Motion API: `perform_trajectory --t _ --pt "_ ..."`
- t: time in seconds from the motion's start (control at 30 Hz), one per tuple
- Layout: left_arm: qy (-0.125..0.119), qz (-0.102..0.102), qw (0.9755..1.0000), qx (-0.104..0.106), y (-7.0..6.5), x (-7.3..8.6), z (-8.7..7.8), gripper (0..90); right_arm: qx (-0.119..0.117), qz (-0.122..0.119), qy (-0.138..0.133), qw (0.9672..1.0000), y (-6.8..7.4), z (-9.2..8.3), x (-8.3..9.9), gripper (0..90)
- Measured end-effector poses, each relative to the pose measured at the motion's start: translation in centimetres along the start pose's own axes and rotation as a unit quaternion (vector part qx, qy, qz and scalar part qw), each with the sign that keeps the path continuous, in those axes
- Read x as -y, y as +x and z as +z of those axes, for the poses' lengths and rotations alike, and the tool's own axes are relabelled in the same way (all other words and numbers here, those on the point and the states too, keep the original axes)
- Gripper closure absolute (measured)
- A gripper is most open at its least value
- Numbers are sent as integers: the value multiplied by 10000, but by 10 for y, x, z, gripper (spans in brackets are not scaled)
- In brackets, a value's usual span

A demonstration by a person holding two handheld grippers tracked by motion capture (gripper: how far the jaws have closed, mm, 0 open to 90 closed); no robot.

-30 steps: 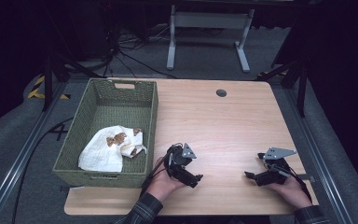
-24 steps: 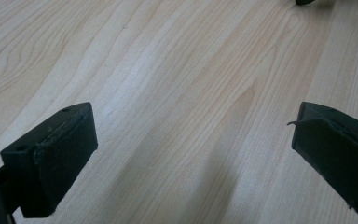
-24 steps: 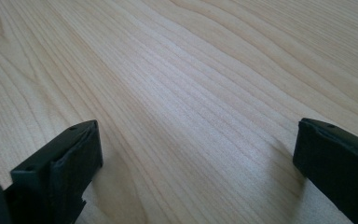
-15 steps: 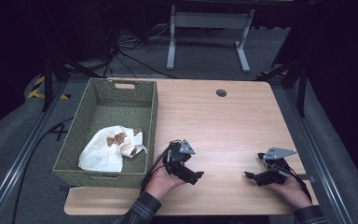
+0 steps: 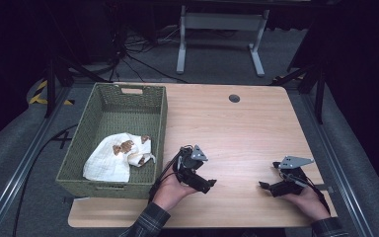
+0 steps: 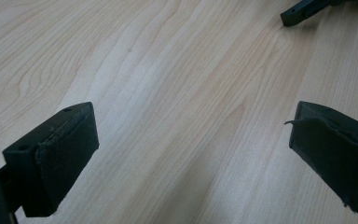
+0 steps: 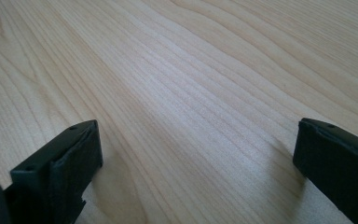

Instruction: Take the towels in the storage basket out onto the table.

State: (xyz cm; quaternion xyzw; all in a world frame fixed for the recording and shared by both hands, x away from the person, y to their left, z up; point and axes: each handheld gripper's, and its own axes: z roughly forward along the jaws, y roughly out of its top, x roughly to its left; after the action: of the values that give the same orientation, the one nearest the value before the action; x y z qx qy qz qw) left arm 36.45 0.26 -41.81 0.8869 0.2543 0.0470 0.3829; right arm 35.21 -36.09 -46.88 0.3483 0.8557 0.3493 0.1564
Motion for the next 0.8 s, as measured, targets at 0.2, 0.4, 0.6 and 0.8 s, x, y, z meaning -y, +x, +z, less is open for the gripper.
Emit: perform_trajectory --t 0.2,0.4,0.6,0.8 --pt "-3 -13 10000 2 0 -3 -3 25 1 1 0 10000 0 0 0 14" --pt "58 77 9999 -83 -1 -9 -8 25 0 0 0 10000 0 0 0 15" --pt "9 80 10000 -58 0 -14 -13 27 1 -1 1 10000 0 0 0 14" --pt "-16 151 9999 -72 1 -20 -18 27 1 0 1 10000 0 0 0 14"
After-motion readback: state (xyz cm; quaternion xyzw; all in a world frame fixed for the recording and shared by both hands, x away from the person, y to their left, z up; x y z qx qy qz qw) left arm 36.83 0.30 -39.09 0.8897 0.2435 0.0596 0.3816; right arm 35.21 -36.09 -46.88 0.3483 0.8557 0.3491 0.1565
